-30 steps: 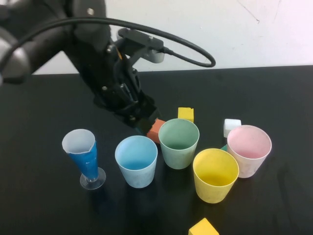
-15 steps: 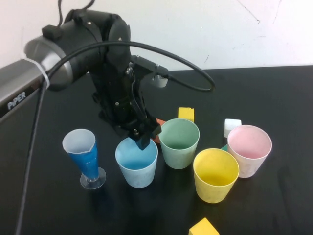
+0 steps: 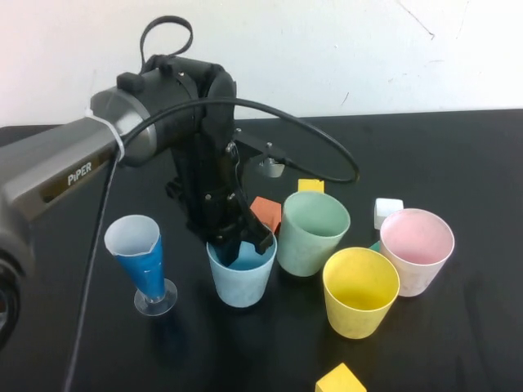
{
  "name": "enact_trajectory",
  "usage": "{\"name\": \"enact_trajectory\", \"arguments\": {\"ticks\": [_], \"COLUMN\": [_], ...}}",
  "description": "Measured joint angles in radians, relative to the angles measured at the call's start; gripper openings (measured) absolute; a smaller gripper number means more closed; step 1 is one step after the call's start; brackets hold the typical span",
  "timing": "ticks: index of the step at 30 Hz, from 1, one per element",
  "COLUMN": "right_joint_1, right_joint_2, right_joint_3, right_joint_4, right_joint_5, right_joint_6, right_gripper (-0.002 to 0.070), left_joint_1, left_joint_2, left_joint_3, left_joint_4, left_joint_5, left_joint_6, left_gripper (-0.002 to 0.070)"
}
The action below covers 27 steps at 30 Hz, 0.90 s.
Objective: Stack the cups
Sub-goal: Pick up the blue cup, then place the blue cup on the green cup
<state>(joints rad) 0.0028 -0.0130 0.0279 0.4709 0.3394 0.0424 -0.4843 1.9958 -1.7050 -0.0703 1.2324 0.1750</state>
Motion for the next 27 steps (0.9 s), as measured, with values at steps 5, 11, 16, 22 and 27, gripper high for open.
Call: {"name": "enact_trajectory", "arguments": {"ticks": [5,11,16,22,27], "right_joint_1": [0.000,0.000,0.000,0.000,0.000], "right_joint_2": [0.000,0.000,0.000,0.000,0.000], "right_joint_3": [0.000,0.000,0.000,0.000,0.000], "right_joint_4": [0.000,0.000,0.000,0.000,0.000], "right_joint_5": [0.000,0.002,0.002,0.002,0.002], "right_joint_6": [0.000,0.000,0.000,-0.008,-0.008], "right_gripper": [-0.0003,-0.0003,-0.0003,-0.0003,-0.0003], "left_joint_1": [0.000,0.000,0.000,0.000,0.000], "left_joint_2": [-0.027,-0.173,-0.306,-0.351,-0.315], "left_joint_3": [-0.001,-0.001,-0.002,-0.005,-0.005], "left_joint_4": [0.006,0.007,0.007,-0.060,-0.195], "left_joint_5": [-0.002,-0.002,0.002,-0.006,-0.109], "left_joint_6": [0.002,-0.021,-0.049,-0.053,-0.028], "left_gripper": [0.0026,0.0025,0.0025,0.0025,0.0025]}}
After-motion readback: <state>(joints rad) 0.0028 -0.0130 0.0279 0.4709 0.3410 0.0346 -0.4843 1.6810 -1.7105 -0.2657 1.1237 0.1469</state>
